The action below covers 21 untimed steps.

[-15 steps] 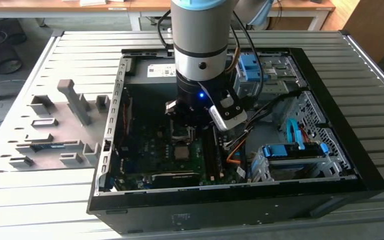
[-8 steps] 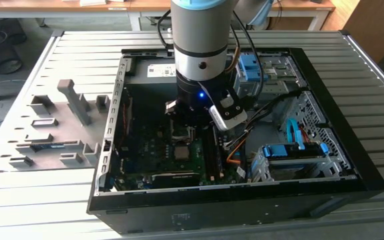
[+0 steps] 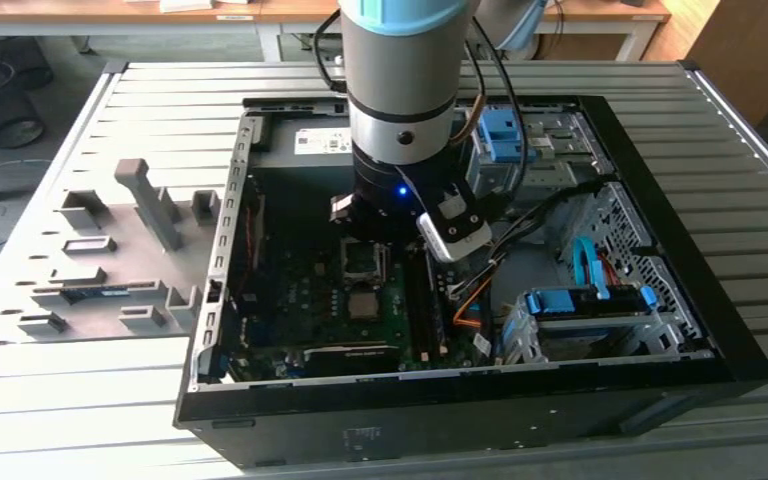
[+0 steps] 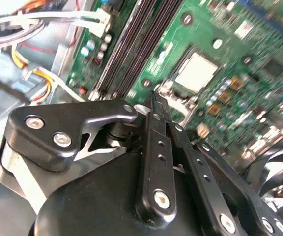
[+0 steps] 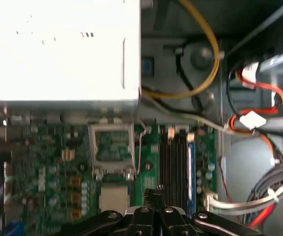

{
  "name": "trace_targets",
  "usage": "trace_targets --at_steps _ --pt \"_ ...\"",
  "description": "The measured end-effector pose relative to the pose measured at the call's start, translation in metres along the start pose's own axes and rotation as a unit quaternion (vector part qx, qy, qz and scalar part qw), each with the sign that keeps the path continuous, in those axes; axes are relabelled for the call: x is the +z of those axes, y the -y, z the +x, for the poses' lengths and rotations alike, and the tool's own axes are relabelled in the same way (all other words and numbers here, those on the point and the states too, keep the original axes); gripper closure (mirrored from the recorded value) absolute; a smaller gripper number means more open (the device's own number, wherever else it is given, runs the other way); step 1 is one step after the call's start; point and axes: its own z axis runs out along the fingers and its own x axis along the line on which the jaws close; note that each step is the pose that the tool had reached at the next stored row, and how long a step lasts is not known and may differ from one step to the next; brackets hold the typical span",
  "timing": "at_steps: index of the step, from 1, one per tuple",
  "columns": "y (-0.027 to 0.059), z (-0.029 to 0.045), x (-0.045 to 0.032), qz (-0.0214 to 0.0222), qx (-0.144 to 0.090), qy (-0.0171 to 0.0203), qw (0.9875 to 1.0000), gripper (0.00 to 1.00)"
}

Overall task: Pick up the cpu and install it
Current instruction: 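Close the cpu cover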

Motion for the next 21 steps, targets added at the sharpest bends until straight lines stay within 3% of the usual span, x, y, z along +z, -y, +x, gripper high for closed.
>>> trace_targets --at_steps 1,2,7,12,13,17,21 --pt "0.0000 0.0000 0.0002 -0.0075 -0.003 -0.0003 1.0000 0.90" --pt "0.0000 0.0000 0.0007 -0.0095 -0.010 -0.0009 0.9999 0.90" --pt "0.0002 0.0001 0.0030 -0.0111 -0.055 -0.0047 0.9984 0.90" --pt "0.0003 0.0001 0.0040 -0.0129 -0.100 -0.0085 0.9948 0.90" --pt "0.0003 0.0001 0.0046 -0.0137 -0.125 -0.0105 0.9921 0.90" --pt "0.0004 0.0002 0.0052 -0.0148 -0.160 -0.0134 0.9869 0.90" --pt "0.0004 0.0002 0.0054 -0.0160 -0.196 -0.0164 0.9804 0.90"
